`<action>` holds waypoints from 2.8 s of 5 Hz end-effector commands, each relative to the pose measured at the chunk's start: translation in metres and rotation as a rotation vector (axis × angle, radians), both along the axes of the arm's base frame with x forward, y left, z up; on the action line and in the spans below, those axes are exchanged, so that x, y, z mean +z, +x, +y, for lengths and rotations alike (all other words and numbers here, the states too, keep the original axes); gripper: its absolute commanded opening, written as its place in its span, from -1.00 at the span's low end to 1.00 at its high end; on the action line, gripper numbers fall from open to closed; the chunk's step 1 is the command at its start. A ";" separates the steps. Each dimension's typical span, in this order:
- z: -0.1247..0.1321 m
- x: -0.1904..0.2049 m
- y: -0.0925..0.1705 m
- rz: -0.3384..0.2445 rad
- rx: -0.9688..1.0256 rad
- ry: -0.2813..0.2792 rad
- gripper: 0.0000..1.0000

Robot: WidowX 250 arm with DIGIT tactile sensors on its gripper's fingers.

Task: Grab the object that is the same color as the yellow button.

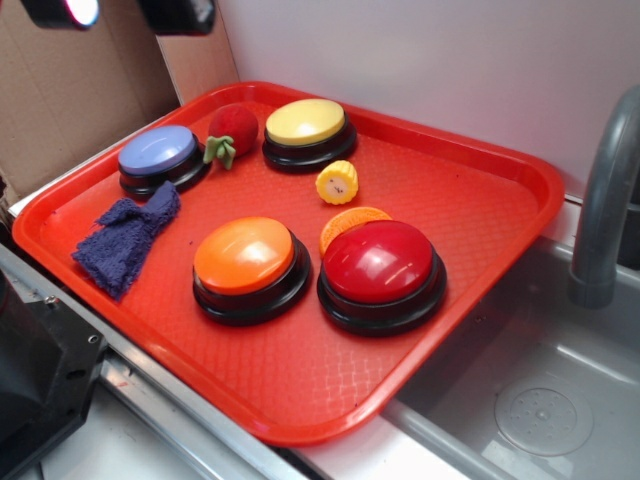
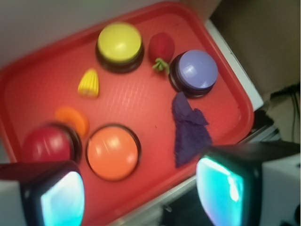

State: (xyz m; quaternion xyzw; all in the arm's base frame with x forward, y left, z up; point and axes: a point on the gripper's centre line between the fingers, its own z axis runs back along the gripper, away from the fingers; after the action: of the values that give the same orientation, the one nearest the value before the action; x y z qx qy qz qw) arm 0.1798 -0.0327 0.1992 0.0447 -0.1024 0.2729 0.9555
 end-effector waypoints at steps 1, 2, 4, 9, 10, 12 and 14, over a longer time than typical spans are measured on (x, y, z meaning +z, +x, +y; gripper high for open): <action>0.012 -0.028 0.050 -0.092 0.067 -0.044 1.00; 0.017 -0.051 0.070 -0.092 0.104 -0.023 1.00; 0.023 -0.104 0.099 -0.069 0.196 0.019 1.00; 0.006 -0.162 0.127 -0.100 0.130 -0.114 1.00; 0.006 -0.165 0.127 -0.099 0.120 -0.130 1.00; -0.001 -0.157 0.125 -0.076 0.104 -0.096 -1.00; 0.004 -0.097 0.109 0.024 -0.090 -0.083 -1.00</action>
State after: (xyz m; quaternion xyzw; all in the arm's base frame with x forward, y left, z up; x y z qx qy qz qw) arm 0.2774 -0.0371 0.0808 0.0177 -0.0494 0.2313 0.9715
